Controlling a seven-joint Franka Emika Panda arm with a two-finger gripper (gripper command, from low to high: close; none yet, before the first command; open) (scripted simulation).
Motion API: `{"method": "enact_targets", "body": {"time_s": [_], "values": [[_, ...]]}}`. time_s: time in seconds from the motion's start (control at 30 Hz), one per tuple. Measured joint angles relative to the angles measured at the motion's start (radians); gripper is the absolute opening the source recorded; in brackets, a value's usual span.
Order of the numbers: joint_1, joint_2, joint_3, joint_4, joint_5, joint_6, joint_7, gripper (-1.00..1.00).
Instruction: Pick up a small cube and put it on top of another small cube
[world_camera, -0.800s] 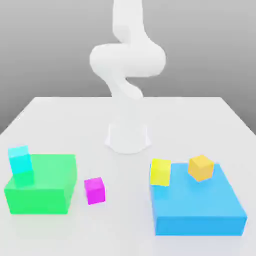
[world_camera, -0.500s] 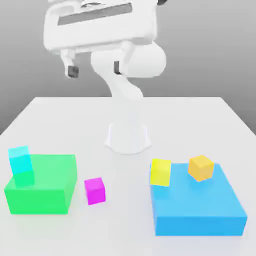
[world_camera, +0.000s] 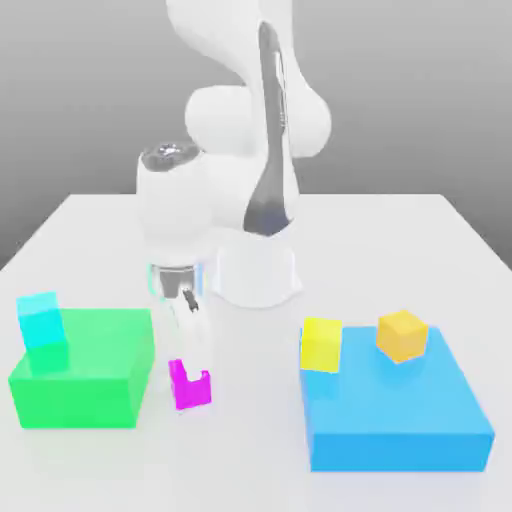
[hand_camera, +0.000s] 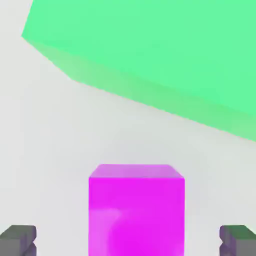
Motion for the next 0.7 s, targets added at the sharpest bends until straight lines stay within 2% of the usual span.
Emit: {"method": "enact_targets", "body": {"time_s": [0.1, 0.13, 0.37, 0.53, 0.7], "values": [[0.034, 0.108, -0.034, 0.018, -0.007, 0.089, 0.007, 0.0], [0.042, 0.133, -0.042, 0.022, -0.007, 0.111, 0.008, -1.0], [0.043, 0.134, -0.043, 0.022, -0.01, 0.113, 0.011, -1.0], [0.028, -0.022, -0.022, -0.004, 0.015, -0.017, -0.009, -1.0], [0.029, -0.164, -0.028, -0.01, -0.001, -0.146, -0.041, -1.0]]}}
